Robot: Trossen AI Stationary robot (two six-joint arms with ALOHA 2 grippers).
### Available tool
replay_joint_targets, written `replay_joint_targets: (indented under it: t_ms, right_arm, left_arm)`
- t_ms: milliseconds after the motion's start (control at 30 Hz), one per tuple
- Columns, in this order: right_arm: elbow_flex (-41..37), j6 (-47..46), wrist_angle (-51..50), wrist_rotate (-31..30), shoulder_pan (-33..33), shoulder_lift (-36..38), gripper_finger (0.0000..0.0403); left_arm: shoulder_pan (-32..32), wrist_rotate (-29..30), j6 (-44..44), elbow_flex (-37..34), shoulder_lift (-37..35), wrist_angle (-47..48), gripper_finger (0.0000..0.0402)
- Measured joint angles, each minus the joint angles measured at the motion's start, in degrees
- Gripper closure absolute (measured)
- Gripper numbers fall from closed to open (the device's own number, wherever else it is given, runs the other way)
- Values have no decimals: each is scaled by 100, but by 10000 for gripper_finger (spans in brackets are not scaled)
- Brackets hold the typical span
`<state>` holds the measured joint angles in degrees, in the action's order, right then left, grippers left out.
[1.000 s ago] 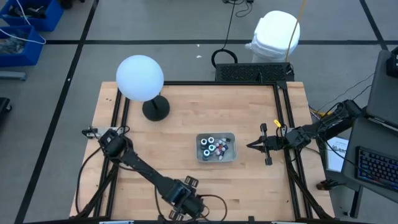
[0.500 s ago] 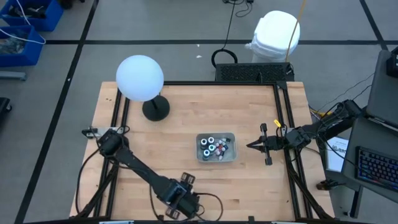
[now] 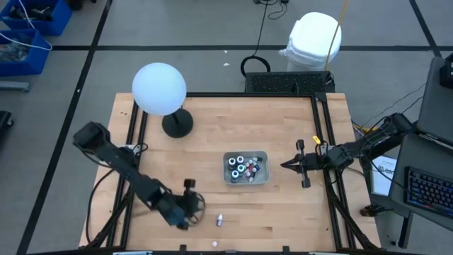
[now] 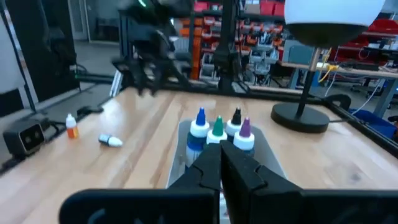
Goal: Pick & Place food coloring
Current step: Put the small orange food coloring bottle into the gray bin
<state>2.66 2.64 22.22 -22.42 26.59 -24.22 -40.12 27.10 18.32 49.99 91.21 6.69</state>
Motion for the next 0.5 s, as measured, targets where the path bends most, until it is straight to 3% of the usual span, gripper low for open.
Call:
replay_joint_targets:
  t_ms: [133,267,500]
  right_arm:
    - [292,-187,-71,-2,9,-561,403]
    - [955,-511,86,-126,11,-1725,403]
    - [2640,-142,70,-306,12,-4364,403]
  left_arm:
    - [94,632,-15,-1322,-305,-1902,325]
    - [274,805,-157,-2152,-321,-3292,387]
    - [452,554,-107,-2517,-321,-4135,382]
